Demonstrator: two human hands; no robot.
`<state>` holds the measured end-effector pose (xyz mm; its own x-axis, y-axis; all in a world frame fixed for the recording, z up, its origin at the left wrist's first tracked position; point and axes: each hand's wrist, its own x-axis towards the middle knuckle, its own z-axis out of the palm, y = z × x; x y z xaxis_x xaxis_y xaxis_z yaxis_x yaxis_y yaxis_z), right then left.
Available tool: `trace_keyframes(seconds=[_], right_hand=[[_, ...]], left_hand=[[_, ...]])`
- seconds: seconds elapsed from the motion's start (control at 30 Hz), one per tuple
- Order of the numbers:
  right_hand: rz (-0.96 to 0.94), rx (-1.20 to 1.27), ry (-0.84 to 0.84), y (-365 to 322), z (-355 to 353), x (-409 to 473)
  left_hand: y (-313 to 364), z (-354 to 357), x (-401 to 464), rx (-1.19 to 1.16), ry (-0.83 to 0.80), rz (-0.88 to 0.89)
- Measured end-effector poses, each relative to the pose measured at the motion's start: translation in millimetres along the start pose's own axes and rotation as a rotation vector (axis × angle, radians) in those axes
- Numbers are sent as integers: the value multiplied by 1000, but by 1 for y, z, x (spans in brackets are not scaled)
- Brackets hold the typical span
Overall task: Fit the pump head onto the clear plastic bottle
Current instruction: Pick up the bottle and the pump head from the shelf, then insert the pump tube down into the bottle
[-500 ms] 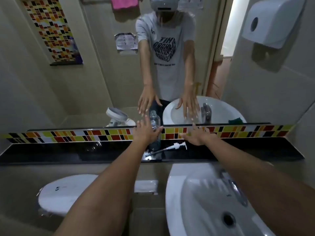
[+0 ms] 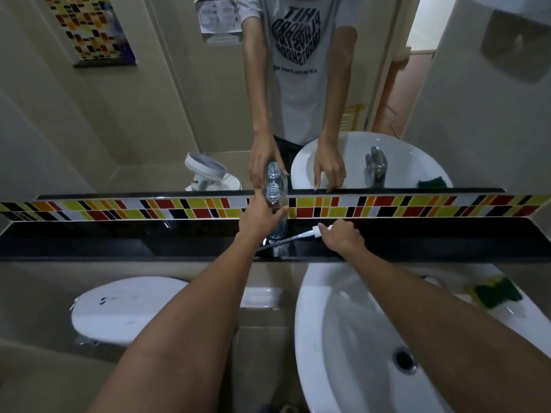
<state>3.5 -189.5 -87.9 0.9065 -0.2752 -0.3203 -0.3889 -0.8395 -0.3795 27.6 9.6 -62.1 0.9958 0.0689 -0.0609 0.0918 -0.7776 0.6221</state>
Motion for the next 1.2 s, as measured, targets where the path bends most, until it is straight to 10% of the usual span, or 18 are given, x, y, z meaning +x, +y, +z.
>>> trace_keyframes(seconds=[0.53, 0.87, 1.2], right_hand=[[408, 559, -250, -29, 15, 43], [312, 788, -219, -17, -26, 29], [-83, 672, 156, -23, -85, -8]], left_hand=[[9, -18, -1, -284, -184, -5], [16, -25, -8, -310, -248, -1], [19, -28, -17, -242, -280, 81]])
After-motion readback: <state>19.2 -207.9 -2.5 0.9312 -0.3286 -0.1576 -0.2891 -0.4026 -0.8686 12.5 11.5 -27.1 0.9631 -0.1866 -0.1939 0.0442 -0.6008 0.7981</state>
